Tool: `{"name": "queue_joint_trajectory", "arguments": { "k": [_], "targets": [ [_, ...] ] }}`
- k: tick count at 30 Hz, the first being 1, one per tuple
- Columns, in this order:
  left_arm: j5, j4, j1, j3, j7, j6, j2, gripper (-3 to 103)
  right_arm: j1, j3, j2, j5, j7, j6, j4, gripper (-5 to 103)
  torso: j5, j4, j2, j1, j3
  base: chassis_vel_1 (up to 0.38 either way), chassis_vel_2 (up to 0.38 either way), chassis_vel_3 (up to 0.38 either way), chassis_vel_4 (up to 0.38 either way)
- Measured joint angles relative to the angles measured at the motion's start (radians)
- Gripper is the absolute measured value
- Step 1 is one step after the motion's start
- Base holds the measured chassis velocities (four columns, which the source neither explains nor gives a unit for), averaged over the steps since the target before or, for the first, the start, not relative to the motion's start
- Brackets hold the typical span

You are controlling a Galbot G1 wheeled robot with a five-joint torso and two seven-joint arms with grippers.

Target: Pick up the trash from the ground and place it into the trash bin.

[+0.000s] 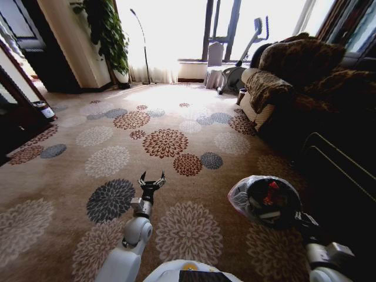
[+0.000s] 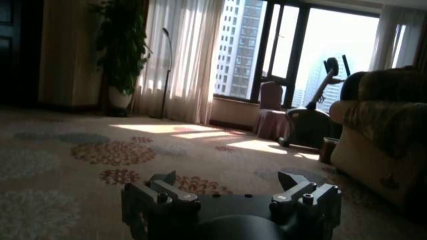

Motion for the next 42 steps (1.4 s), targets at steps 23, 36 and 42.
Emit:
{"name": "queue_joint_trajectory", "arguments": {
  "k": [23, 36, 42],
  "targets": [
    [0.000, 0.000, 0.000, 0.000, 0.000, 0.000, 0.000, 100, 0.000, 0.000, 0.000, 0.000, 0.000, 0.000, 0.000, 1, -0.0002, 0.0000, 0.000, 0.000, 0.000, 0.000, 0.000, 0.000, 0.000],
    [0.000, 0.000, 0.000, 0.000, 0.000, 0.000, 0.000, 100, 0.000, 0.000, 0.000, 0.000, 0.000, 0.000, 0.000, 1, -0.0002, 0.0000, 0.000, 0.000, 0.000, 0.000, 0.000, 0.000, 0.000],
    [0.000, 0.000, 0.000, 0.000, 0.000, 0.000, 0.000, 100, 0.006, -0.002, -0.007, 0.000, 0.002, -0.010, 0.001, 1, -0.0002, -0.0003, 0.000, 0.000, 0.000, 0.000, 0.000, 0.000, 0.000]
  ]
}}
